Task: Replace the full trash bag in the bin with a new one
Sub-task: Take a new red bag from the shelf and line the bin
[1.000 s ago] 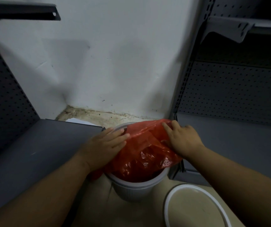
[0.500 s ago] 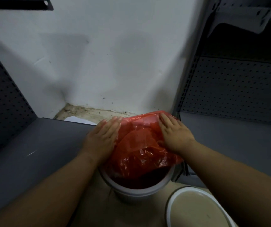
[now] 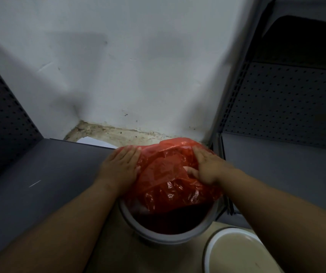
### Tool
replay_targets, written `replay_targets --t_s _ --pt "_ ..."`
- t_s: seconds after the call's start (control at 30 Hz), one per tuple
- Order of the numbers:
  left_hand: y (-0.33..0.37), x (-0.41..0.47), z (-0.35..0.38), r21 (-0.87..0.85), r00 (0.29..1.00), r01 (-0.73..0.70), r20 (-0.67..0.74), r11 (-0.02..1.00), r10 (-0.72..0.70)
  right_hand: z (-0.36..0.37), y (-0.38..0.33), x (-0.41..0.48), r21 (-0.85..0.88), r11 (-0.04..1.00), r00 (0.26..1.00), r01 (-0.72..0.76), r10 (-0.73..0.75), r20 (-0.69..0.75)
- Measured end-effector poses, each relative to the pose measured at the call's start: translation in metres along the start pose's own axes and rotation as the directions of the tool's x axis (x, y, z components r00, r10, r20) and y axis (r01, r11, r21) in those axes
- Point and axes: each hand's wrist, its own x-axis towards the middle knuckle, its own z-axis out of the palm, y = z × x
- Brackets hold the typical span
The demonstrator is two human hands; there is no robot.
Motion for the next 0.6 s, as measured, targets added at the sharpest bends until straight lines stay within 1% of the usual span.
replay_targets --t_s 0.07,0.13,0.17,0.23,0.3,0.37,0.4,0.47,0.6 --pt "0.001 0.0 -0.001 -0.045 0.999 0.02 0.031 0.999 -0.019 0.0 0.0 -0.001 -0.044 0.999 0.993 0.03 -0.035 -0.11" --pt "0.001 0.001 -0.003 -0.084 0.998 0.038 0.043 0.996 -0.035 0.0 0.002 -0.004 -0.138 0.989 0.958 0.062 -0.098 -0.27" --pt "0.001 0.002 -0.003 -0.101 0.998 0.044 0.04 0.994 -0.04 0.001 0.003 -0.005 -0.204 0.975 0.925 0.088 -0.156 -0.346" --pt "0.0 0.004 -0.002 -0.114 0.998 0.053 0.036 0.992 -0.049 0.006 0.005 -0.002 -0.328 0.932 0.845 0.154 -0.297 -0.445" --pt "-0.002 0.006 -0.001 -0.099 0.997 0.061 0.048 0.993 -0.057 0.008 0.005 0.002 -0.397 0.894 0.818 0.208 -0.382 -0.431" --pt "-0.003 0.008 0.0 -0.107 0.996 0.069 0.06 0.992 -0.063 0.007 0.001 0.007 -0.377 0.896 0.88 0.236 -0.362 -0.307" --pt "-0.003 0.009 -0.001 -0.12 0.996 0.072 0.062 0.99 -0.065 0.008 0.001 0.01 -0.325 0.919 0.923 0.224 -0.307 -0.231" --pt "-0.005 0.01 0.0 -0.143 0.995 0.073 0.071 0.987 -0.064 0.011 0.002 0.018 -0.257 0.952 0.964 0.168 -0.214 -0.16" --pt "-0.007 0.01 0.0 -0.176 0.993 0.092 0.093 0.98 -0.077 0.007 -0.005 0.024 -0.184 0.975 0.991 0.122 -0.131 -0.04"
